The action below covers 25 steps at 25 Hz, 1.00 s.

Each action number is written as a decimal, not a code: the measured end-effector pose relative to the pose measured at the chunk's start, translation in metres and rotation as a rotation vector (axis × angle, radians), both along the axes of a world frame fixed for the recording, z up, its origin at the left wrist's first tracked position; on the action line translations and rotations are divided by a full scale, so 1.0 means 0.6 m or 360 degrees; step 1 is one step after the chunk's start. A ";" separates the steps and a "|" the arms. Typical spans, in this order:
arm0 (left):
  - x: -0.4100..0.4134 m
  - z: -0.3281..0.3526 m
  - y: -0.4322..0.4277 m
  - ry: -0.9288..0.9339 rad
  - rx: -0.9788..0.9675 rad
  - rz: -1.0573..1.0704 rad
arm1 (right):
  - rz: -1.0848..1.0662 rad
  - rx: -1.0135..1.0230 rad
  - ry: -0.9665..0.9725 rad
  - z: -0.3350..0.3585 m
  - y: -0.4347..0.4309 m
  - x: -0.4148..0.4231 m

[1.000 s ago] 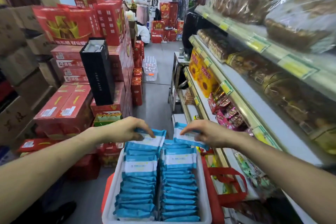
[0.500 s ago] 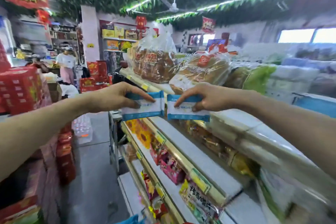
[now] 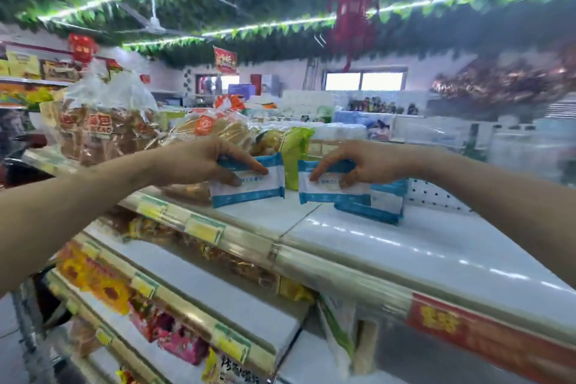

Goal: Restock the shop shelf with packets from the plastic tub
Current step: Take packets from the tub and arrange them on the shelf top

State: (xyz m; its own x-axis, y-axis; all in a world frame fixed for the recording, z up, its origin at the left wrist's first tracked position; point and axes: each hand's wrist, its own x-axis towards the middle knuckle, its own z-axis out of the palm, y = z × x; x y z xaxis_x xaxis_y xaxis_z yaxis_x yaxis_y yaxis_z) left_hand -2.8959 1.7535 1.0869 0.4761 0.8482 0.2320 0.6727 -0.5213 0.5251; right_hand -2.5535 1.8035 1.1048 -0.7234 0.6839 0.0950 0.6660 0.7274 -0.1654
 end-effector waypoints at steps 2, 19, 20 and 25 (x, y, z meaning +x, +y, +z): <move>0.028 0.005 0.017 0.0033 0.0000 -0.0055 | -0.0098 -0.0043 0.0031 -0.004 -0.001 0.041; 0.101 -0.008 0.088 0.0045 -0.0063 -0.0228 | -0.0387 0.0565 -0.0604 -0.091 0.055 0.135; 0.110 -0.010 0.092 0.0050 -0.0068 -0.0254 | -0.0394 0.0560 -0.0598 -0.093 0.055 0.137; 0.163 -0.022 0.118 0.0135 -0.0109 -0.0368 | -0.0480 0.0584 -0.0407 -0.075 0.042 0.157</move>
State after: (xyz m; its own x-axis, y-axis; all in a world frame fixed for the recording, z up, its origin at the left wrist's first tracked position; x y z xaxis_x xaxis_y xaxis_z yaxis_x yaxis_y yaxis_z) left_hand -2.7983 1.8242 1.0739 0.6747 0.7267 0.1291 0.5826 -0.6317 0.5114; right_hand -2.4590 1.8290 1.0596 -0.5313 0.8199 0.2133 0.8400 0.4771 0.2586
